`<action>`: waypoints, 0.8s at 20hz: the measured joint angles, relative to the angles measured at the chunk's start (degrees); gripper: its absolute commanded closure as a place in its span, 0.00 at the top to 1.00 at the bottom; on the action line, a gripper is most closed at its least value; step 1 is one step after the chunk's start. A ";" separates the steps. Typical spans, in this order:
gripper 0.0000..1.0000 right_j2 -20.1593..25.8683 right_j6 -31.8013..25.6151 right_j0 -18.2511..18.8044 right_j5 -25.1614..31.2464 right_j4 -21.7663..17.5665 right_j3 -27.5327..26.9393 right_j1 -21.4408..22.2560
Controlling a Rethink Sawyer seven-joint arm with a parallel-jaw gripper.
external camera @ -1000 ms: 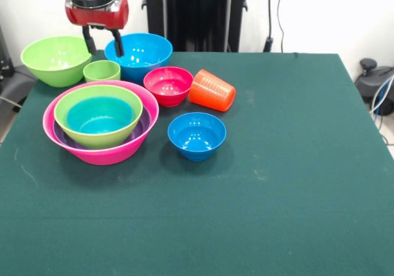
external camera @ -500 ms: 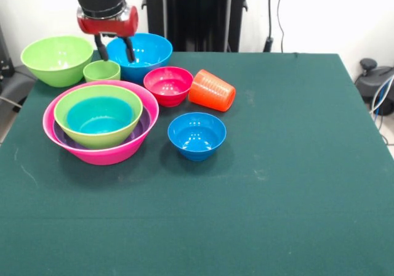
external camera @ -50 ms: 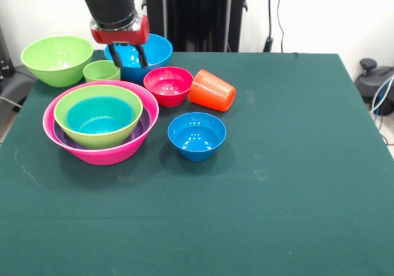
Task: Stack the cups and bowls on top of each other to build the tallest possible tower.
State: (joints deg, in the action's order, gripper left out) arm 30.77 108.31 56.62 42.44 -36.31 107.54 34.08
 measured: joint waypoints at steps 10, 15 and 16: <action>1.00 0.80 0.00 -0.33 -0.01 0.15 -1.84 -2.79; 1.00 0.81 0.00 -0.33 -0.01 0.06 -2.19 -2.63; 1.00 0.80 0.00 -0.32 -0.01 0.04 -2.18 -2.52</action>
State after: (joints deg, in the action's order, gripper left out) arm 31.57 108.31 56.30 42.42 -36.28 105.36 31.56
